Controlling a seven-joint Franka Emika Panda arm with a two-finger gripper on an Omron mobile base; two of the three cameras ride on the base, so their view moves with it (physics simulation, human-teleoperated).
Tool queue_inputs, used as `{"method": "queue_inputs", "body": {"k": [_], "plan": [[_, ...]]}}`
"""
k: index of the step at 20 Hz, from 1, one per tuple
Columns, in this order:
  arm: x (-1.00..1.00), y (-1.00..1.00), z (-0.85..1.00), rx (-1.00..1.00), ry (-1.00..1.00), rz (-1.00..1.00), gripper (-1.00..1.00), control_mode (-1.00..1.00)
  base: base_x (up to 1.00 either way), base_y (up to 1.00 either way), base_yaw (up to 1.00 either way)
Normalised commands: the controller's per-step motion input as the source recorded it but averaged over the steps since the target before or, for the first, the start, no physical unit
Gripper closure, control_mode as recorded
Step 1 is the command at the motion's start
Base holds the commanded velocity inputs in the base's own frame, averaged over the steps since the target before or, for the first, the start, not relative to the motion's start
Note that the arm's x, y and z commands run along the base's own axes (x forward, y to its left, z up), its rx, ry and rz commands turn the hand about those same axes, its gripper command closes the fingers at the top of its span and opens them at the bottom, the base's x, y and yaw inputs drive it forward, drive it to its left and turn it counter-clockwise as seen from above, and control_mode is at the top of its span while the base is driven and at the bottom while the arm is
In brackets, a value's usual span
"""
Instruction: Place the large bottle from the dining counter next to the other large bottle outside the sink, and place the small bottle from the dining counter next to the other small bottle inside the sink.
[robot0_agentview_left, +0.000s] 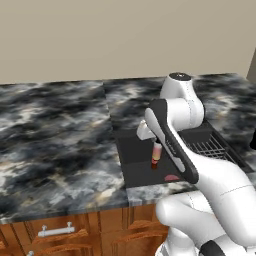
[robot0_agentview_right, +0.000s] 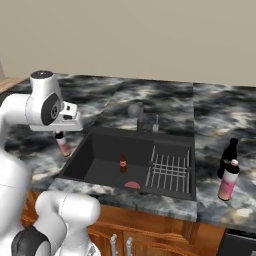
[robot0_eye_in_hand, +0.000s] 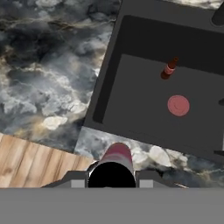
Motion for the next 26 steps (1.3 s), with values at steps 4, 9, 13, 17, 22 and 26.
{"method": "queue_inputs", "body": {"k": [4,9,13,17,22,26], "plan": [[0.36,0.0,-0.13,-0.01,0.0,-0.09,1.0,-1.0,0.0,0.0,0.0],[0.27,0.0,-0.18,0.0,0.0,-0.11,1.0,-1.0,0.0,0.0,0.0],[0.09,-0.13,-0.41,0.0,0.0,-0.12,1.0,-1.0,0.0,0.0,0.0],[0.1,-0.12,-0.47,0.04,0.0,-0.11,1.0,-1.0,0.0,0.0,0.0],[0.02,-0.17,-0.28,0.11,0.0,-0.07,1.0,-1.0,0.0,0.0,0.0],[0.0,-0.07,-0.34,0.09,0.0,-0.04,1.0,-1.0,0.0,0.0,0.0]]}}
